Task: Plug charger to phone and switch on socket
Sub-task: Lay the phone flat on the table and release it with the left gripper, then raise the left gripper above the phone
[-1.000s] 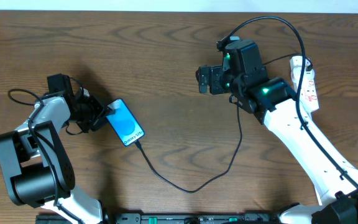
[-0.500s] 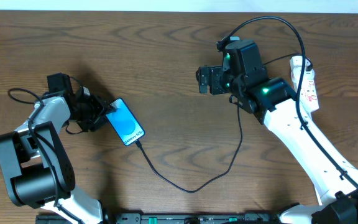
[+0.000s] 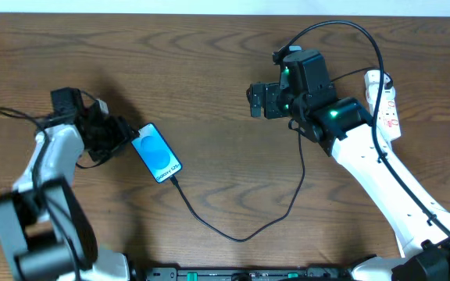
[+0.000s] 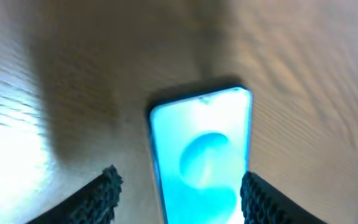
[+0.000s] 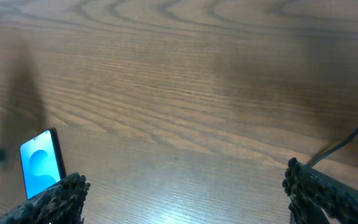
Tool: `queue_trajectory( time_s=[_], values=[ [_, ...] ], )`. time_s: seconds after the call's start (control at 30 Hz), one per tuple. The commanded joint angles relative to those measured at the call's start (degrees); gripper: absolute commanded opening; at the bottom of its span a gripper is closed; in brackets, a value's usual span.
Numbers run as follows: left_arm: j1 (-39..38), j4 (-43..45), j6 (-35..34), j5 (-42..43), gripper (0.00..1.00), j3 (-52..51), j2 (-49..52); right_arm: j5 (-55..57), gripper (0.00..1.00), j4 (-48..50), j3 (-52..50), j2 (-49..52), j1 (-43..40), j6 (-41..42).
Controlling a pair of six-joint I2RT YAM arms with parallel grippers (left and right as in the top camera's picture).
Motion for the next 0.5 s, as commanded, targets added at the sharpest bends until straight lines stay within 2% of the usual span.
queue_trajectory(
  time_s=[0.0, 0.13, 0.3, 0.33, 0.47],
  values=[
    [-0.11, -2.1, 9.88, -1.09, 0.65, 0.63, -7.13, 0.7, 0.99, -0.26, 0.5, -0.7, 0.28, -1.05],
    [-1.81, -5.09, 17.62, -0.9, 0.65, 0.63, -15.26, 0.7, 0.99, -1.25, 0.5, -0.7, 0.28, -1.05],
    [-4.22, -3.26, 17.7, -0.94, 0.66, 0.63, -22.64, 0.7, 0.99, -1.6, 0.5, -0.7, 0.28, -1.03],
    [-4.37, -3.04, 17.7, -0.94, 0.98, 0.63, -23.56, 0.7, 0.99, -1.66, 0.5, -0.7, 0.28, -1.03],
    [-4.42, -2.91, 17.7, -0.94, 0.98, 0.63, -25.27, 0.7, 0.99, -2.03, 0.5, -0.7, 0.28, -1.05]
  ],
)
